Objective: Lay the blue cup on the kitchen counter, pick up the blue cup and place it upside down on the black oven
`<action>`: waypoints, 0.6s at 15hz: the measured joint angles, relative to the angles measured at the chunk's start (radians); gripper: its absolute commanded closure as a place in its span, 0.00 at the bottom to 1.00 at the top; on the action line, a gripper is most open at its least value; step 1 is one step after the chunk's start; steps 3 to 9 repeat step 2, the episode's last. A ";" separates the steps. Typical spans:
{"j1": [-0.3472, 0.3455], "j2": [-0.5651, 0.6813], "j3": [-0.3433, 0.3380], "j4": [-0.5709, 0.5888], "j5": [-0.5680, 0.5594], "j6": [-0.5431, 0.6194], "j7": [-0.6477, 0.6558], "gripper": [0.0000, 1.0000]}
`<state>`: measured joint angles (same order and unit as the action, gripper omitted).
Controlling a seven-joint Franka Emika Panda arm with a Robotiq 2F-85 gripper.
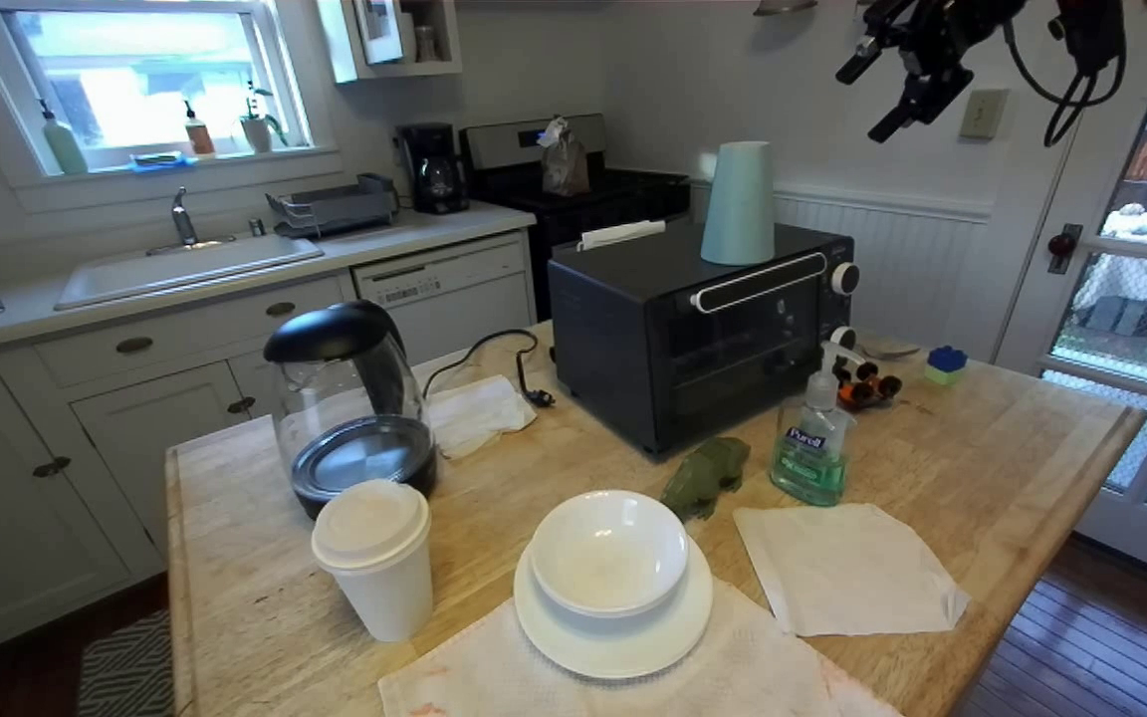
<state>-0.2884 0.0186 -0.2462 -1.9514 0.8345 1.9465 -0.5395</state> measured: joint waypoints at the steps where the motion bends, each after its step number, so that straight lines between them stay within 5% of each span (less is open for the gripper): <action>1: 0.000 0.001 -0.001 0.000 0.000 0.000 0.000 0.00; 9: 0.000 0.001 -0.001 0.000 0.000 0.000 0.000 0.00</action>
